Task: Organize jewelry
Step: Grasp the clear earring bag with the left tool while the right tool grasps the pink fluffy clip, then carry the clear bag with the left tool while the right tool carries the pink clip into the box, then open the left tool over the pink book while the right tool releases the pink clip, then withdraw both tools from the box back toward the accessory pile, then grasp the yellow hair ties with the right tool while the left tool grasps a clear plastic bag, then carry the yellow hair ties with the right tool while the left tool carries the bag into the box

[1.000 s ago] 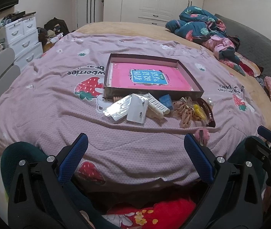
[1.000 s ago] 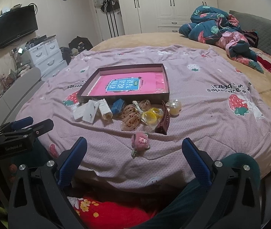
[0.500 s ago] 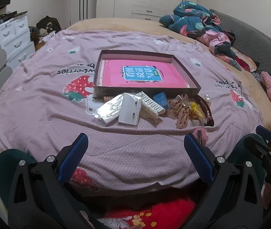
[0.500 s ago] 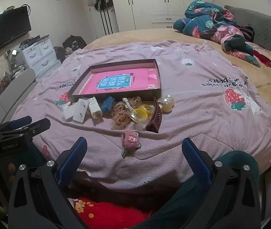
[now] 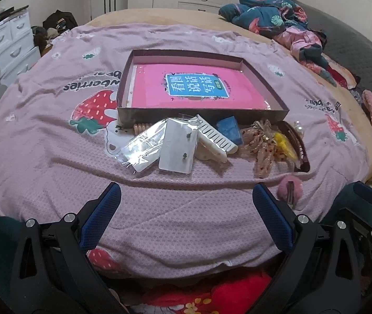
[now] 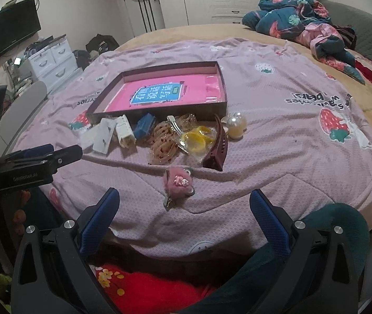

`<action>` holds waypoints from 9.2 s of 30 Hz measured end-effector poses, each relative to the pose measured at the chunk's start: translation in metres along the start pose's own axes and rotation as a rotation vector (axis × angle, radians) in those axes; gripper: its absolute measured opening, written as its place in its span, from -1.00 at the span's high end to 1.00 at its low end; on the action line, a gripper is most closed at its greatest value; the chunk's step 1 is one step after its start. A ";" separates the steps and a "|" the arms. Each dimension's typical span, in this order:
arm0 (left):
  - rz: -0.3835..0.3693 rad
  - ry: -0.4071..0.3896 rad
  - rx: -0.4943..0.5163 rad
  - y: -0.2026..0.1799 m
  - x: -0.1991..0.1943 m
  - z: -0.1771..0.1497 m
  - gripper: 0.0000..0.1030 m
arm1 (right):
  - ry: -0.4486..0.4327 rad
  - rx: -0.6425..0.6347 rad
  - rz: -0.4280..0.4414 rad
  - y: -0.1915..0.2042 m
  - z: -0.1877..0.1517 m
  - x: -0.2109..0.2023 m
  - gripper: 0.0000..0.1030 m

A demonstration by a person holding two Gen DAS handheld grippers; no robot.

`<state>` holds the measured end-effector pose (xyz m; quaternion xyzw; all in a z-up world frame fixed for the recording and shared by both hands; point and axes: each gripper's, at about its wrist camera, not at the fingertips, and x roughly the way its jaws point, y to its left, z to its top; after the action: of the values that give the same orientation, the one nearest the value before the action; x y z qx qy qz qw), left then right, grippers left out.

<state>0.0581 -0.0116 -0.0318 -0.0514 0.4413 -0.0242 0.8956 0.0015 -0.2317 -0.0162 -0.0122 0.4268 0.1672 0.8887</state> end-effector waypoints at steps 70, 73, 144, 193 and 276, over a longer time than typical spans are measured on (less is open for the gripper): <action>-0.109 -0.093 -0.056 0.061 -0.005 0.042 0.87 | 0.009 -0.162 0.230 0.051 0.067 0.042 0.41; -0.094 -0.120 -0.061 0.068 -0.012 0.053 0.87 | -0.025 -0.167 0.219 0.050 0.083 0.040 0.41; -0.056 -0.129 -0.070 0.055 0.021 0.108 -0.72 | -0.187 0.035 0.028 -0.039 0.152 0.053 -0.80; -0.015 -0.183 0.033 0.046 -0.055 0.031 -0.82 | -0.225 -0.154 0.037 0.009 0.083 -0.030 -0.83; -0.031 -0.030 0.111 0.063 0.013 0.016 0.06 | -0.071 -0.264 0.130 0.022 0.072 0.033 0.85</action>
<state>0.0791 0.0512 -0.0397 -0.0089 0.4247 -0.0615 0.9032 0.0685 -0.1898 0.0068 -0.0952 0.3693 0.2795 0.8811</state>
